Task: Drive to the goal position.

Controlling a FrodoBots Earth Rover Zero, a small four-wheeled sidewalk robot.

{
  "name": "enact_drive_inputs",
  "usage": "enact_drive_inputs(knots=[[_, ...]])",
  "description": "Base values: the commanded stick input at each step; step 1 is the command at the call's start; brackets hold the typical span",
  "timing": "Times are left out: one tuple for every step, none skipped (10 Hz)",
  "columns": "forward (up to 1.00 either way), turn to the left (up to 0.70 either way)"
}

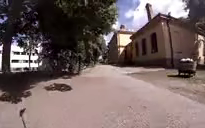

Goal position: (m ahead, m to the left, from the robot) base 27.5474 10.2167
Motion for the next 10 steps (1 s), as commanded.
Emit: enact_drive_inputs(knots=[[0.85,0.0],[0.85,0.0],[0.85,0.0],[0.85,0.0],[0.85,0.0],[0.85,0.0],[0.85,0.0],[0.85,0.0],[0.85,0.0],[0.85,0.0]])
